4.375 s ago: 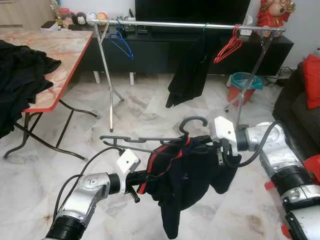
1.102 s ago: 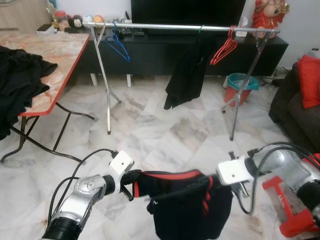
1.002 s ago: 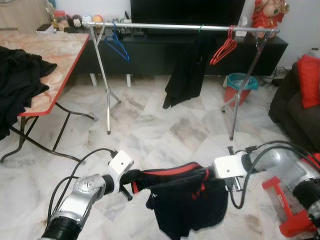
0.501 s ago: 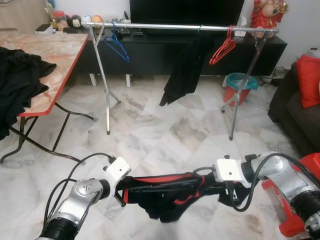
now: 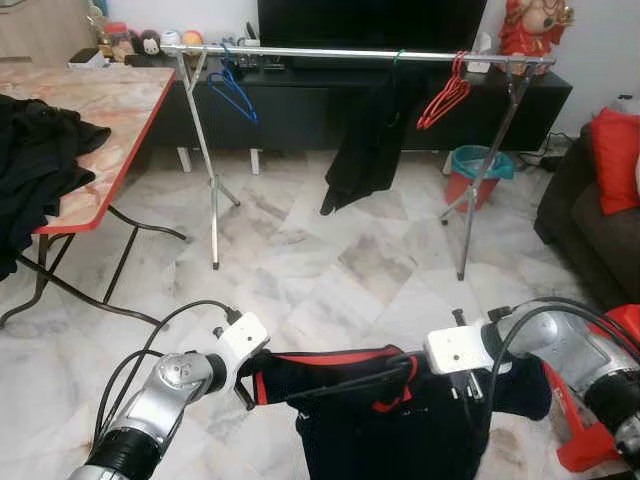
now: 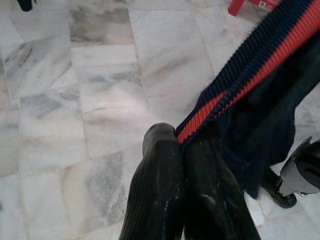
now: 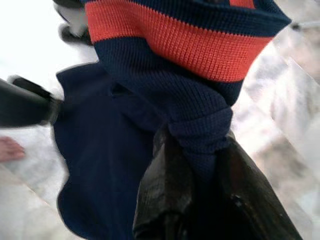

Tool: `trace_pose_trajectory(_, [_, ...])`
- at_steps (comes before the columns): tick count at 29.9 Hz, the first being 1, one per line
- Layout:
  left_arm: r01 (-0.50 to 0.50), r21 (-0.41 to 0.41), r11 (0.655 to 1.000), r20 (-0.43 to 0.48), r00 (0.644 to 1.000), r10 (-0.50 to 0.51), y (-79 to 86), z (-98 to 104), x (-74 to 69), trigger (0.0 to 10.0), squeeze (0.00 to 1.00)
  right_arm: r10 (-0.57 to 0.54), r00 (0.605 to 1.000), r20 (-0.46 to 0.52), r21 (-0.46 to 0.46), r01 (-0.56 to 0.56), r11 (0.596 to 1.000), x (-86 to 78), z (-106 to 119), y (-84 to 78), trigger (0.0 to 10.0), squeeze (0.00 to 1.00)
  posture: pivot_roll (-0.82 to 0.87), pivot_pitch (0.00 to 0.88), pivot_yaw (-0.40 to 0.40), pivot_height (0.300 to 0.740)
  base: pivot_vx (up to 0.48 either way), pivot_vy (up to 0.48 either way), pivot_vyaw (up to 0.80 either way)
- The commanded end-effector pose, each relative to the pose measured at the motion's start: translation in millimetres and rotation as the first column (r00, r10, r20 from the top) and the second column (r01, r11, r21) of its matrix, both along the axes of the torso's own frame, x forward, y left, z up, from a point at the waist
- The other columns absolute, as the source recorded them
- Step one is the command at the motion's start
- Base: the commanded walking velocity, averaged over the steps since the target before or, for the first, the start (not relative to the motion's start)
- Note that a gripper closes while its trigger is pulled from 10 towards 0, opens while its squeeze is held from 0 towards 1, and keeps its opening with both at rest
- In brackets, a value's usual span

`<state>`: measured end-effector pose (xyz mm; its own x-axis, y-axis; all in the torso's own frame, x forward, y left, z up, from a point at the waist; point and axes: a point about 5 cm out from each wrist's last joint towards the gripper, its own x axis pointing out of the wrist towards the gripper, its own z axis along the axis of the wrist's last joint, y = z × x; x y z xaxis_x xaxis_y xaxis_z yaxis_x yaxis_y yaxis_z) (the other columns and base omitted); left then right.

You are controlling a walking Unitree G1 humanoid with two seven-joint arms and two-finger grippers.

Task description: Hang hanger

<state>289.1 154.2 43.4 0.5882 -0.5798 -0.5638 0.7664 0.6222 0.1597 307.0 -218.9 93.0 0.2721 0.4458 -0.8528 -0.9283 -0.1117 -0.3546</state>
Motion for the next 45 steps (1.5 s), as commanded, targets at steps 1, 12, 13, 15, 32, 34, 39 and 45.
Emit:
trace_pose_trajectory(1, [-0.156, 0.151, 0.976, -0.037, 0.986, 0.163, 47.1, -11.8, -4.4, 0.0, 0.00, -0.181, 0.984, 0.005, -0.181, 0.179, 0.967, -1.6, 2.7, -51.3, 10.0, 0.00, 0.09, 0.000, -0.026, 0.740, 0.000, 0.000, 0.00])
trace_pose_trajectory(12, [-0.124, 0.169, 0.978, -0.063, 0.989, 0.136, 45.9, -15.5, -8.2, 0.0, 0.00, -0.309, 0.946, 0.094, -0.115, 0.319, 0.941, 3.9, -7.2, -48.6, 10.0, 0.00, 0.09, 0.000, -0.022, 0.740, 0.000, 0.000, 0.00])
trace_pose_trajectory(13, [-0.121, 0.170, 0.978, -0.064, 0.989, 0.133, 45.9, -15.5, -8.4, 0.0, 0.00, -0.315, 0.945, 0.091, -0.107, 0.324, 0.940, 3.5, -8.6, -47.7, 10.0, 0.00, 0.09, 0.000, -0.022, 0.740, 0.000, 0.000, 0.00])
trace_pose_trajectory(15, [-0.115, 0.178, 0.977, -0.064, 0.990, 0.128, 46.8, -14.8, -8.2, 0.0, 0.00, -0.338, 0.936, 0.098, -0.071, 0.345, 0.936, 4.7, -8.8, -44.7, 10.0, 0.00, 0.08, 0.000, -0.019, 0.740, 0.000, 0.000, 0.00])
trace_pose_trajectory(32, [-0.079, 0.210, 0.974, -0.072, 0.993, 0.096, 46.7, -13.8, -6.9, 0.0, 0.00, -0.481, 0.845, 0.233, 0.073, 0.478, 0.875, 22.4, -0.4, -38.2, 10.0, 0.00, 0.08, 0.000, -0.011, 0.740, 0.000, 0.000, 0.00])
trace_pose_trajectory(34, [-0.074, 0.207, 0.975, -0.069, 0.993, 0.091, 45.6, -12.7, -6.0, 0.0, 0.00, -0.488, 0.848, 0.204, 0.111, 0.475, 0.873, 22.6, -1.5, -31.8, 10.0, 0.00, 0.08, 0.000, -0.011, 0.740, 0.000, 0.000, 0.00])
trace_pose_trajectory(39, [-0.073, 0.217, 0.974, -0.066, 0.994, 0.089, 46.8, -12.0, -5.0, 0.0, 0.00, -0.481, 0.876, 0.046, 0.349, 0.437, 0.829, 24.3, 11.5, -5.2, 10.0, 0.00, 0.08, 0.000, -0.007, 0.740, 0.000, 0.000, 0.00])
trace_pose_trajectory(45, [-0.082, 0.227, 0.970, -0.057, 0.994, 0.097, 47.4, -11.8, -3.0, 0.0, 0.00, -0.430, 0.901, 0.054, 0.359, 0.384, 0.851, 24.5, 20.4, -0.4, 10.0, 0.00, 0.08, 0.000, -0.009, 0.740, 0.000, 0.000, 0.00])
